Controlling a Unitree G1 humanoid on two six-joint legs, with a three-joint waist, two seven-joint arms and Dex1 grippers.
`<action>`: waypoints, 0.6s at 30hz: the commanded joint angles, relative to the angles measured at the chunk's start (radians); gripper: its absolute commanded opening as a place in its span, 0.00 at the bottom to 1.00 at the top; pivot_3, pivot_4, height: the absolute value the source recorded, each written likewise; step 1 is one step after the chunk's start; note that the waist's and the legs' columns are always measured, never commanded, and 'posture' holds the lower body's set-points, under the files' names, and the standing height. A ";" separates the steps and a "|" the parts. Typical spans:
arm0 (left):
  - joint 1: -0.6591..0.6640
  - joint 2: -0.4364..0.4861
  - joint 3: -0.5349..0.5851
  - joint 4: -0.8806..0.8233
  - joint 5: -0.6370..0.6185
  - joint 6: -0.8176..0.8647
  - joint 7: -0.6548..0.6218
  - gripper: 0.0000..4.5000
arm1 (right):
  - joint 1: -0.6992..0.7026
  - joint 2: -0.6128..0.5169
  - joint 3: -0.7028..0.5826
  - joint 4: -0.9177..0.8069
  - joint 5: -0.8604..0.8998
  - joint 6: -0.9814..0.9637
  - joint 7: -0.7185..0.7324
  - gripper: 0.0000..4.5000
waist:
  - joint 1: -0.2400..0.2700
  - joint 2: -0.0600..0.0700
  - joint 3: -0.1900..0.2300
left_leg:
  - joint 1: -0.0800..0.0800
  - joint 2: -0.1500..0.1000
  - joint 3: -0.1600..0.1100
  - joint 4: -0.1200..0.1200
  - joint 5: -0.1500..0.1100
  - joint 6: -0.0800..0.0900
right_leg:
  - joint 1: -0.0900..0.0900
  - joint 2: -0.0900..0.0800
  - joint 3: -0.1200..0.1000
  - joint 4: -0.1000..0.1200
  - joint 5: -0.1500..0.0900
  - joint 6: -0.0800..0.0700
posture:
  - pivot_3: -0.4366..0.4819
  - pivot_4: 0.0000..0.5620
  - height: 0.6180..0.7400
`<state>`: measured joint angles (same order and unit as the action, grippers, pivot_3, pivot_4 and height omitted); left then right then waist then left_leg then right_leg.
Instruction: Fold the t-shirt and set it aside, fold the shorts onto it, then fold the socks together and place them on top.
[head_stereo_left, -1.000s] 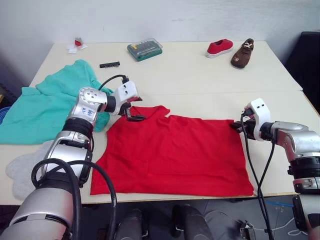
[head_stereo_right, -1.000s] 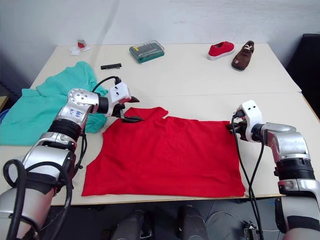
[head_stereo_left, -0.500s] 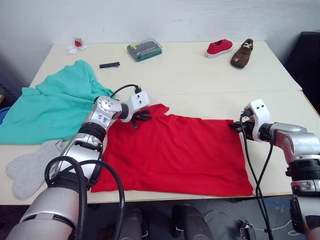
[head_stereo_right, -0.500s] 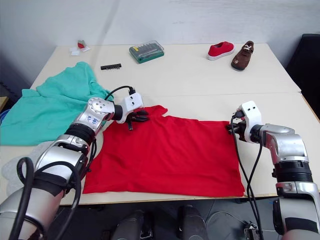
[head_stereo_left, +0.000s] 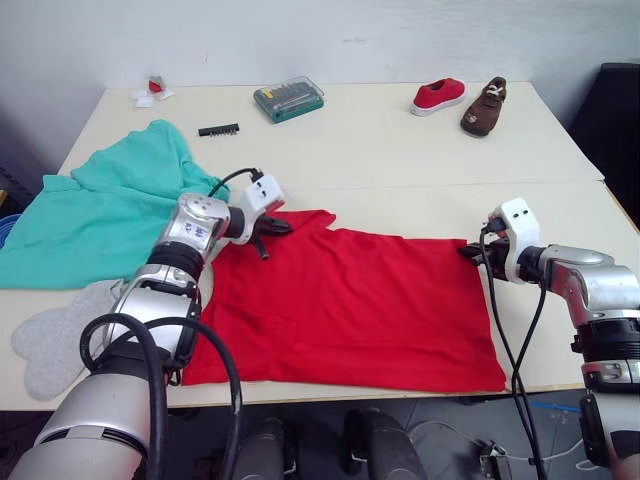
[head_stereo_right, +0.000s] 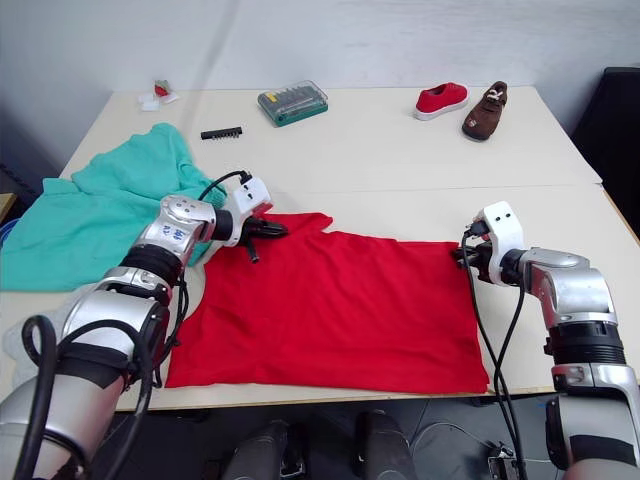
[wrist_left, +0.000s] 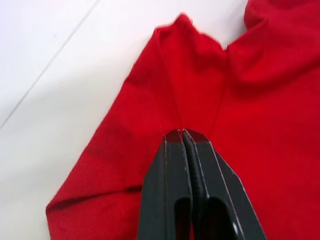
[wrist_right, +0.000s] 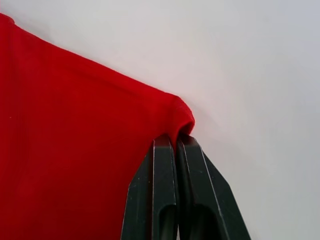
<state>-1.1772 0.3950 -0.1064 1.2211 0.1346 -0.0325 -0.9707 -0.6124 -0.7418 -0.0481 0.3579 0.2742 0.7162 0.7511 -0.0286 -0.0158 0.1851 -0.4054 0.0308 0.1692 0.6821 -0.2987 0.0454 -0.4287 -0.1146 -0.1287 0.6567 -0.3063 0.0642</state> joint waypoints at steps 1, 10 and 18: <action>-0.024 0.027 0.046 -0.069 -0.062 -0.039 -0.078 0.01 | 0.014 0.020 -0.067 -0.034 0.029 -0.057 -0.002 0.00 | 0.000 0.000 0.000 | 0.000 0.000 0.000 0.000 0.000 0.000 | 0.000 0.000 0.000 0.000 0.000 0.000 | 0.48 0.27 1.00; 0.113 0.168 0.041 -0.306 -0.111 0.004 -0.323 0.01 | 0.184 -0.034 -0.138 -0.220 0.017 -0.341 0.094 0.00 | 0.000 0.000 0.000 | 0.000 0.000 0.000 -0.002 0.000 0.000 | 0.000 0.001 0.000 0.002 0.000 0.000 | 0.48 0.27 1.00; 0.320 0.289 0.023 -0.542 -0.113 0.042 -0.388 0.01 | 0.385 -0.105 -0.117 -0.177 -0.133 -0.720 0.133 0.00 | 0.001 0.000 0.000 | 0.000 -0.001 0.000 0.000 0.000 0.000 | 0.000 0.001 0.000 0.001 0.000 0.000 | 0.48 0.27 1.00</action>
<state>-0.8635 0.6655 -0.0844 0.7373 0.0368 0.0119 -1.3522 -0.2321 -0.8246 -0.1504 0.1686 0.1638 0.0626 0.8896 -0.0271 -0.0158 0.1852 -0.4055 0.0304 0.1695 0.6819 -0.2988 0.0453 -0.4283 -0.1142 -0.1281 0.6570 -0.3064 0.0643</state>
